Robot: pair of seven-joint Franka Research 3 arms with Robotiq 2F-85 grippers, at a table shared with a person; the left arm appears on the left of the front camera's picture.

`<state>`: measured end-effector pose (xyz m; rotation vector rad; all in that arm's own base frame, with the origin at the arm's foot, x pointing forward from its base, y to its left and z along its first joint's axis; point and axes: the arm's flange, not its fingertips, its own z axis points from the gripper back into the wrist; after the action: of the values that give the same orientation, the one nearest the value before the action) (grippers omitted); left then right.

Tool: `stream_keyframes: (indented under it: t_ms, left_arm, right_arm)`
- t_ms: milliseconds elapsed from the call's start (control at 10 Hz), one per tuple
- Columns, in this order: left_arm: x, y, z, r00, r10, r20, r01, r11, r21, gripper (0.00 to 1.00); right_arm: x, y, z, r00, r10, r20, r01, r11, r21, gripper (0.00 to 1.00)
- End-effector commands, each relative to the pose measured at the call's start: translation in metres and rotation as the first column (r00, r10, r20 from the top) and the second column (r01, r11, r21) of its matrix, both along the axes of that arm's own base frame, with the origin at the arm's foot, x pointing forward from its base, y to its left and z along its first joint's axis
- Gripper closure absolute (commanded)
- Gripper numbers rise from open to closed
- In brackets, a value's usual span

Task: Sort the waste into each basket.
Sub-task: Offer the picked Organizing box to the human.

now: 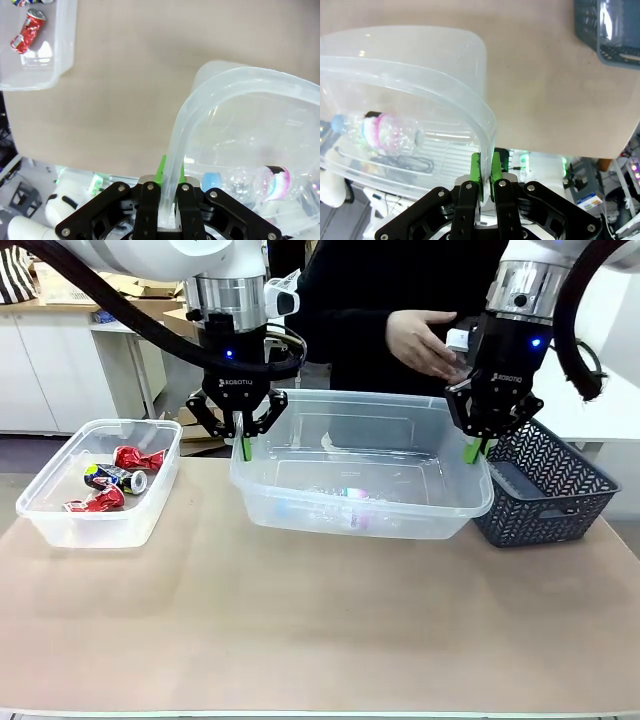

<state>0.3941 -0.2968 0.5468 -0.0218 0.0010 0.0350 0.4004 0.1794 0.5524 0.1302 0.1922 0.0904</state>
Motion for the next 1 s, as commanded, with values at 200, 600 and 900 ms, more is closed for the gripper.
stream_keyframes:
  t_ms: [200, 600, 900]
  left_arm:
    - [0.0002, 0.0009, 0.0012, 1.0, 0.022, 0.014, -0.022, 1.0, -0.003, 0.95]
    - [0.0002, 0.0009, 0.0012, 1.0, 0.022, 0.014, -0.022, 1.0, -0.003, 0.95]
    - [0.0002, 0.0009, 0.0012, 1.0, 0.022, 0.014, -0.022, 1.0, -0.003, 0.95]
  right_arm:
    - [-0.002, 0.0037, 0.0036, 0.999, 0.038, -0.005, -0.038, 0.999, 0.001, 0.92]
    - [-0.002, 0.0037, 0.0036, 0.999, 0.038, -0.005, -0.038, 0.999, 0.001, 0.92]
    - [-0.002, 0.0037, 0.0036, 0.999, 0.038, -0.005, -0.038, 0.999, 0.001, 0.92]
